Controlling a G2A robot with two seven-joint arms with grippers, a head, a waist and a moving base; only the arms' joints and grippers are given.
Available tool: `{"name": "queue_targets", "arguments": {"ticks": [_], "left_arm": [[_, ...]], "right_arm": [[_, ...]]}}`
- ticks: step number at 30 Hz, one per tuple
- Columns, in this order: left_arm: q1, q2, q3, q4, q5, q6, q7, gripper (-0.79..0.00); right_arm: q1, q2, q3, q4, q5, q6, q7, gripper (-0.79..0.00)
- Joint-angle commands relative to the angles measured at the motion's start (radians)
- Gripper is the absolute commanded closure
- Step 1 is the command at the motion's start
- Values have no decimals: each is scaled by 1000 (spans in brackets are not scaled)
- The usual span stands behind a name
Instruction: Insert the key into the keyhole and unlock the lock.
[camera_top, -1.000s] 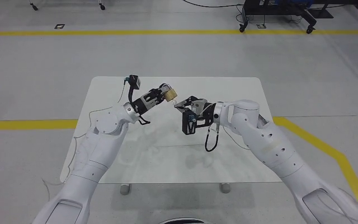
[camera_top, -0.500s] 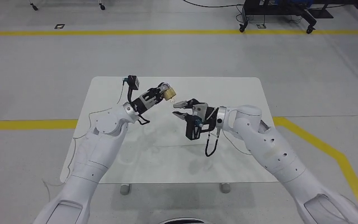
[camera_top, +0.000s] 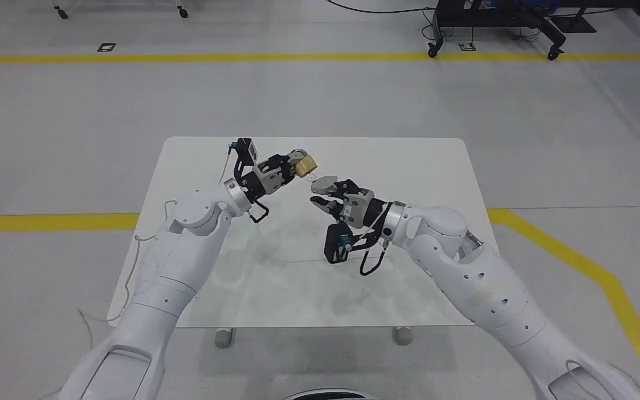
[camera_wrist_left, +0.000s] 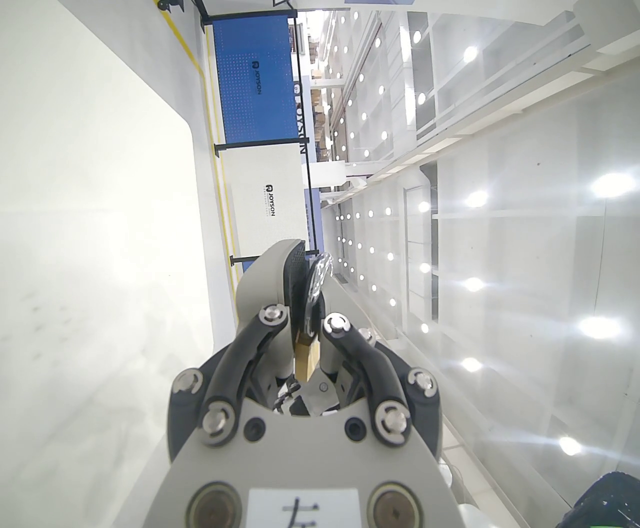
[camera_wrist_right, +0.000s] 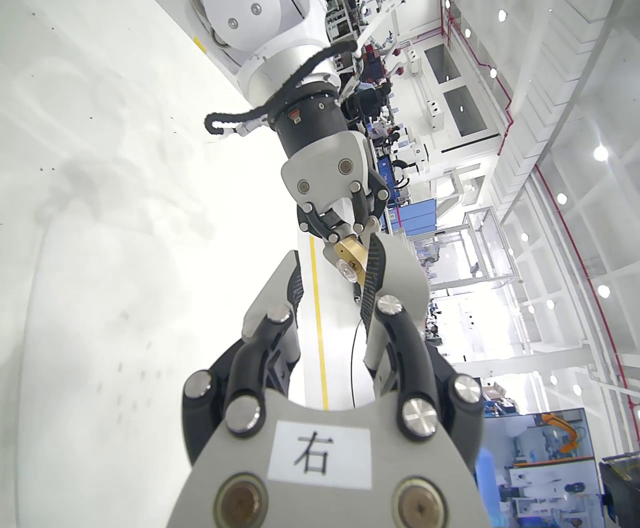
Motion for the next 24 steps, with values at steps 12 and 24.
{"name": "queue_targets", "arguments": {"ticks": [12, 24], "left_arm": [[-5, -10, 15, 13, 5, -3, 10, 0], [-12, -14, 17, 19, 22, -4, -2, 0]], "right_arm": [[65, -22, -43, 42, -41, -40, 107, -256], [68, -37, -43, 65, -12, -9, 148, 0]]}}
